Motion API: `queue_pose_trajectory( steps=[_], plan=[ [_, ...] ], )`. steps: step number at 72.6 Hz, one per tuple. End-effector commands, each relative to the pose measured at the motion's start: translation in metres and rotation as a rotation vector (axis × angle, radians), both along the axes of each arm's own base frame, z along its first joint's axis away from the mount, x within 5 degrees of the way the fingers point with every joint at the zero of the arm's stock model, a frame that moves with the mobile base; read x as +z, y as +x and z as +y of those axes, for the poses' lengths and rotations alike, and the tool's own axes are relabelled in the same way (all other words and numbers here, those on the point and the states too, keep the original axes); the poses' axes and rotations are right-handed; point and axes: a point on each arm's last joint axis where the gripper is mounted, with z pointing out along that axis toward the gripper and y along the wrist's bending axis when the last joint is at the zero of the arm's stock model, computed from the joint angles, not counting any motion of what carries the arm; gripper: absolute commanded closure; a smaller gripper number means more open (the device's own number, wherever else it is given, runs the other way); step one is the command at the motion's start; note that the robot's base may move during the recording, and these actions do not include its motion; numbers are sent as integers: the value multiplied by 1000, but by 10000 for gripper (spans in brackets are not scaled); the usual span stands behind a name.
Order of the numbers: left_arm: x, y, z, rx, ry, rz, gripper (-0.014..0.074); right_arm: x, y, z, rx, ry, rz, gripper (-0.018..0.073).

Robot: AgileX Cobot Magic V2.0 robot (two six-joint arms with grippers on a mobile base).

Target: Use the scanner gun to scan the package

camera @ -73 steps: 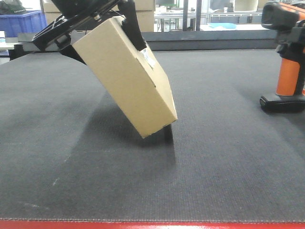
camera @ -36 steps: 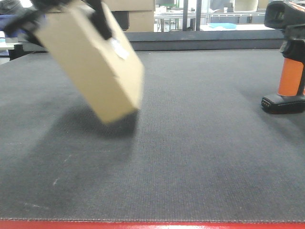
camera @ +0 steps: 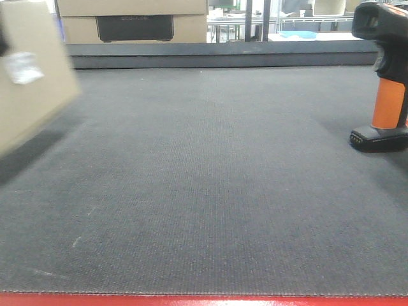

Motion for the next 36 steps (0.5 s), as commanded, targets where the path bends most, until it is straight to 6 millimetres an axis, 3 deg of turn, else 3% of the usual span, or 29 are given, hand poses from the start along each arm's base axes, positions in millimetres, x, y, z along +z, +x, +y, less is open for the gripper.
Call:
queue_pose_trajectory(
  steps=[1,19,36],
  plan=[
    [8,-4,15,-19,50,-24,708,4,-11,-1,-18,-9,25,727],
    [8,2,24,-33,89,-90,708,7,-37,-2,-64,-18,118,727],
    [-1,9,27,-37,116,-68,708,10,-42,-2,-68,-20,105,727]
  ],
)
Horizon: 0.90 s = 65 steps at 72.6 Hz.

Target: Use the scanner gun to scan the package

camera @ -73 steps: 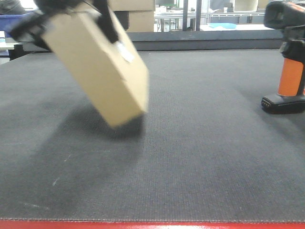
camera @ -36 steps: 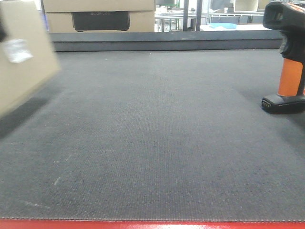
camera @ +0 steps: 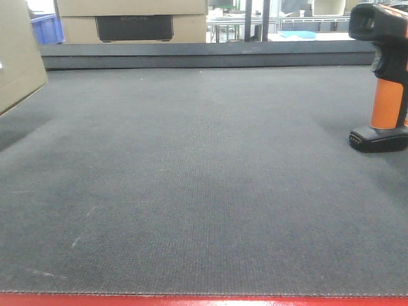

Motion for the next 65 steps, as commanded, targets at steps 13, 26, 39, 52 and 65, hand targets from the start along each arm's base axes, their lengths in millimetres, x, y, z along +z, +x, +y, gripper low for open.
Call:
queue_pose_trajectory(
  steps=[13,26,39,52,65],
  plan=[
    [-20,10,1,7,-22,80,708,0,-1,0,-2,-3,-3,727],
    [-25,13,1,11,-25,96,566,0,-1,0,-2,-3,-3,727],
    [-25,13,1,30,-34,95,243,0,-1,0,-2,-3,-3,727],
    [-23,13,1,77,-56,88,15,0,-1,0,-2,-3,-3,727],
    [-8,4,0,101,-65,44,34,0,-1,0,-2,-3,-3,727]
  ],
)
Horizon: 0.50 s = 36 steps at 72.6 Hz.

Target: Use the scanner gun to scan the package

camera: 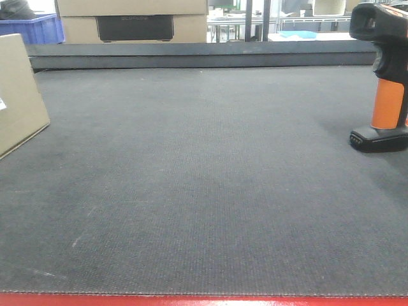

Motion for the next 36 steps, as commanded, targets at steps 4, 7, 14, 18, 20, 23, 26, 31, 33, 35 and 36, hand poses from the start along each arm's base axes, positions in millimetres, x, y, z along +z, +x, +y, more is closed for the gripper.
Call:
queue_pose_trajectory(
  steps=[4,7,14,18,20,23,26,31,33,35,36],
  plan=[
    [26,-13,0,29,-9,-89,59,1,-1,0,0,-3,-11,727],
    [35,-18,-1,29,-7,-120,85,1,-1,0,0,-3,-11,727],
    [59,-36,-2,30,-2,-203,207,1,-1,0,0,-3,-11,727],
    [72,-46,-4,30,-3,-246,290,1,-1,0,0,-3,-11,727],
    [77,-50,-4,29,-3,-267,358,1,-1,0,0,-3,-11,727],
    [84,-57,-5,29,-1,-294,430,1,-1,0,0,-3,-11,727],
    [89,-61,-5,29,-4,-319,521,1,-1,0,0,-3,-15,727],
    [95,-69,-8,29,-21,-364,692,2,-2,0,0,-4,-20,727],
    [96,-71,-8,29,-26,-379,706,3,-3,0,0,-5,-26,727],
    [96,-72,-10,30,-42,-395,708,4,-3,0,0,-5,-31,727],
    [95,-73,-10,31,-45,-400,708,4,-3,0,0,-5,-32,727]
  ],
)
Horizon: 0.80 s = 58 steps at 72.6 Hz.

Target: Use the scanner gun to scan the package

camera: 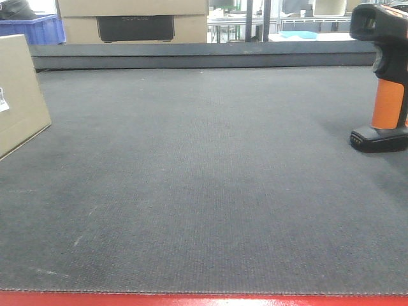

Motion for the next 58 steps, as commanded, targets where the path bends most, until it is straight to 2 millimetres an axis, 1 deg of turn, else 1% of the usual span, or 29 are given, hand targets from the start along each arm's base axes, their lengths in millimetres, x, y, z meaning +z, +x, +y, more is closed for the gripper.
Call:
queue_pose_trajectory(
  steps=[1,11,15,16,17,21,23,26,28,31,32,36,43,51,58],
  plan=[
    [3,-7,-3,6,-46,-63,708,3,-2,0,0,-5,-26,727],
    [-12,-16,-8,15,-114,-170,707,8,-7,1,0,-9,-60,727],
    [-23,-23,-9,26,-135,-224,707,10,-10,1,-1,-11,-75,727],
    [-24,-23,-8,29,-136,-246,707,10,-11,1,-1,-11,-75,727],
    [-30,-25,-8,34,-137,-253,707,10,-11,1,-1,-11,-80,727],
    [-37,-32,-8,53,-152,-325,707,12,-14,1,-2,-13,-89,727],
    [-46,-36,-8,64,-157,-347,707,13,-15,1,-3,-14,-96,727],
    [-50,-43,-7,78,-161,-407,707,13,-16,1,-4,-14,-100,727],
    [-57,-49,-7,89,-163,-429,707,14,-18,1,-5,-15,-103,727],
    [-60,-58,-7,101,-167,-485,707,14,-19,2,-5,-15,-107,727],
    [-64,-62,-7,106,-168,-490,707,14,-20,2,-7,-15,-105,727],
    [-68,-79,-7,112,-164,-544,707,15,-22,2,-10,-16,-105,727],
    [-73,-103,-9,110,-156,-595,707,15,-26,2,-14,-17,-104,727],
    [-76,-126,-11,102,-155,-636,707,19,-30,2,-14,-20,-133,727],
    [-76,-142,-13,95,-155,-670,707,22,-35,3,-14,-23,-162,727]
  ],
)
